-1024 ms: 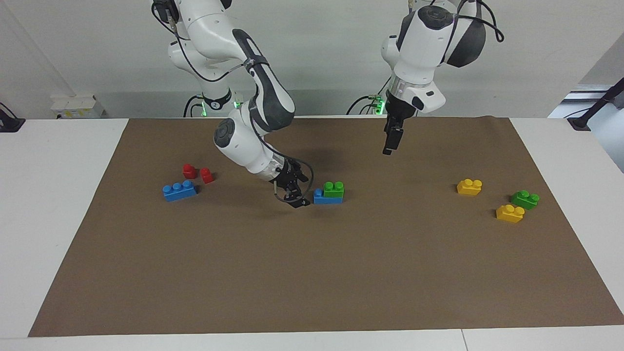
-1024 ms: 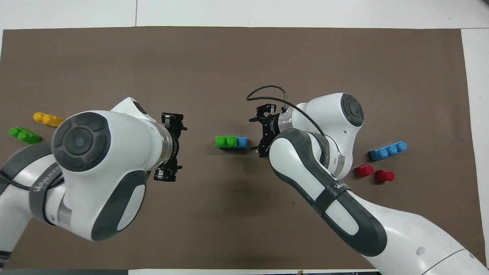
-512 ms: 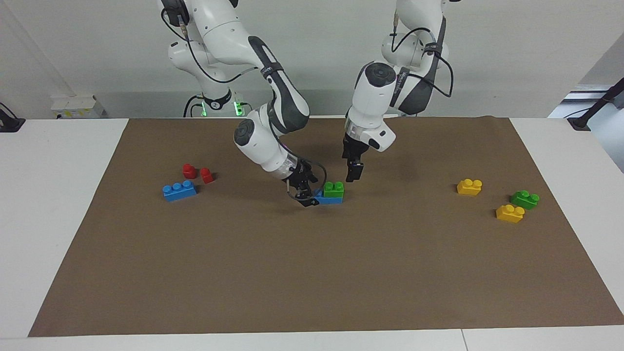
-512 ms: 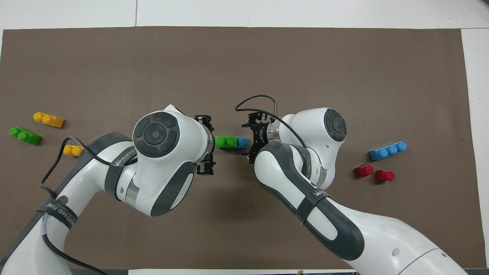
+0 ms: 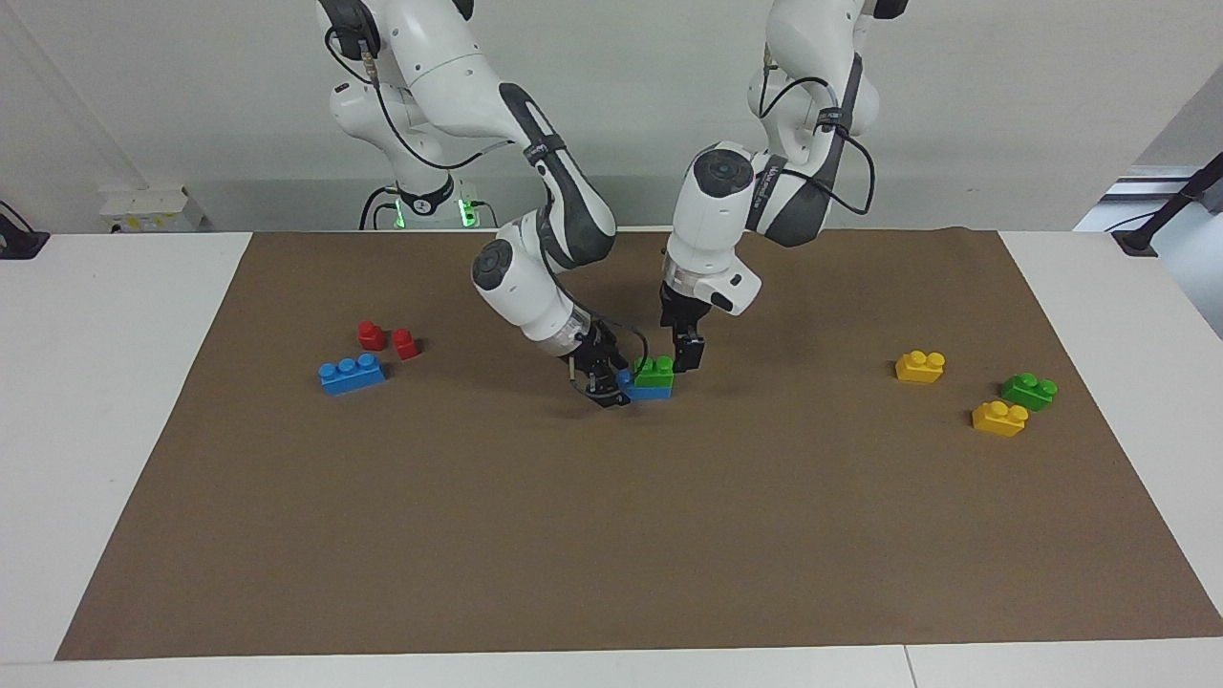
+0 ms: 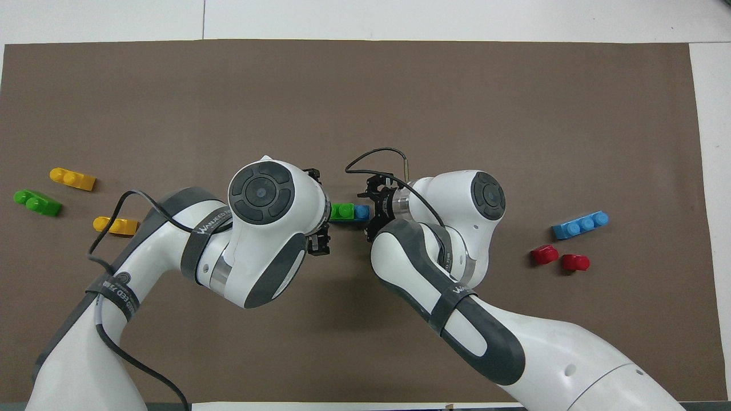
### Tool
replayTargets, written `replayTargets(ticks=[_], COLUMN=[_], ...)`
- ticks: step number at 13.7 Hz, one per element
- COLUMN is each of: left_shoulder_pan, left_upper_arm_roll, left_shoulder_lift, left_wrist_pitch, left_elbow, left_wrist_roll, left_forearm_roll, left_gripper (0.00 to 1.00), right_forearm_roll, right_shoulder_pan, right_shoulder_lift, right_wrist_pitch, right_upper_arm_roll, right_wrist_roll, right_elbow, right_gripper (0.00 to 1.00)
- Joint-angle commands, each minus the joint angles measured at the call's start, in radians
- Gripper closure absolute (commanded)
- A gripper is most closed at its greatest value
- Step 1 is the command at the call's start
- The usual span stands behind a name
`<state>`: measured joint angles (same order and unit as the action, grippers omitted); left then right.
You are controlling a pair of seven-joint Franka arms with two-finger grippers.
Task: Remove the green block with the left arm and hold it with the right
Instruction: 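Grasp the green brick with the left gripper while the right gripper grasps blue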
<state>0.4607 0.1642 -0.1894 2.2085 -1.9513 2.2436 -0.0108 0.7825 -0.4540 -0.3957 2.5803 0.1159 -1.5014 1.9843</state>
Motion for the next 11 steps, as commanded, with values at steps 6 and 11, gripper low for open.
replayTargets(ticks=[6, 11], left_shoulder_pan=[0.035, 0.035], left_upper_arm_roll=[-0.014, -0.014], left_shoulder_lift=[-0.087, -0.090], left_wrist_pitch=[0.043, 0.066], left_elbow=[0.038, 0.028], left_wrist_roll=[0.099, 0.106], left_forearm_roll=[0.075, 0.107], left_gripper=[0.00, 0.00], right_forearm_roll=[0.050, 0.050], right_shoulder_pan=[-0.008, -0.008], right_shoulder_lift=[0.005, 0.005], right_wrist_pitch=[0.034, 0.035], right_upper_arm_roll=[-0.001, -0.001], right_wrist_roll=[0.066, 0.067], right_elbow=[0.016, 0.016], right_gripper=[1.00, 1.00])
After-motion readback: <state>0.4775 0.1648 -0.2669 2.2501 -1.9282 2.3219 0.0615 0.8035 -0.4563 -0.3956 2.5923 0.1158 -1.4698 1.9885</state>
